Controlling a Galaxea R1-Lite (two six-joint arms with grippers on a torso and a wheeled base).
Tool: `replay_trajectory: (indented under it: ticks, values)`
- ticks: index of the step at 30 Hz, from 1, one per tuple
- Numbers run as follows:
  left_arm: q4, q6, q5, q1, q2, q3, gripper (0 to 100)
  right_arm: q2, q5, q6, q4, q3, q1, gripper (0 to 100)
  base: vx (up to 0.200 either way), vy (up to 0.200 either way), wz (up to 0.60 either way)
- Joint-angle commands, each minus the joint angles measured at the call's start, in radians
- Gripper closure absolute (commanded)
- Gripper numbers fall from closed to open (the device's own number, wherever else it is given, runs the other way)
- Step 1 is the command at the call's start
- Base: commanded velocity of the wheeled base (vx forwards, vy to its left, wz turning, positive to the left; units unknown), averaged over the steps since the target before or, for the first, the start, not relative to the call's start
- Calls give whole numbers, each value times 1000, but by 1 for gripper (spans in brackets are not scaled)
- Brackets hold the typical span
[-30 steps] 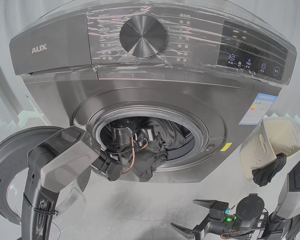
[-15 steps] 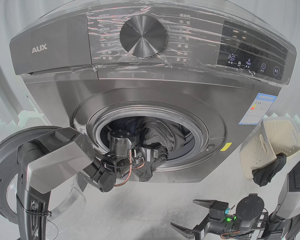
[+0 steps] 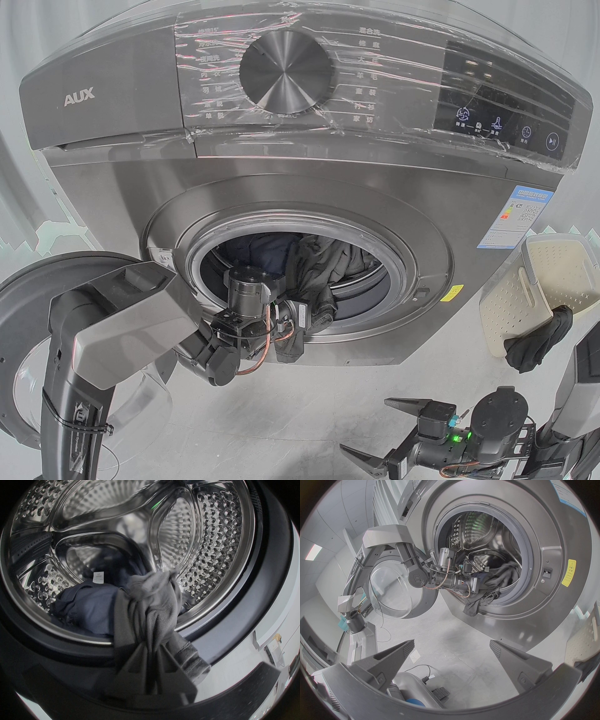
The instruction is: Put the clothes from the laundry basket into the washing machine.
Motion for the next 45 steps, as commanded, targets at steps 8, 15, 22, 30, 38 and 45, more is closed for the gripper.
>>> replay_trajectory:
  ticks: [8, 15, 22, 30, 38, 45]
  values:
    - [-37, -46, 49, 10, 44, -256, 100, 2, 0, 0, -1, -8, 0, 0, 0, 0, 0]
    - [-91, -59, 107, 28, 135, -448, 100, 2, 0, 0, -1, -11, -4, 0, 0, 0, 0]
    - [-105, -56, 122, 34, 158, -476, 0, 2, 4, 0, -1, -14, -9, 0, 0, 0, 0]
    - [-88, -51, 72, 6, 50, -236, 0, 2, 4, 0, -1, -14, -11, 0, 0, 0, 0]
    - [-80, 21, 29, -12, 7, -51, 0, 2, 0, 0, -1, -14, -9, 0, 0, 0, 0]
    - [-86, 29, 19, -6, 40, -40, 0, 0, 4, 0, -1, -14, -8, 0, 0, 0, 0]
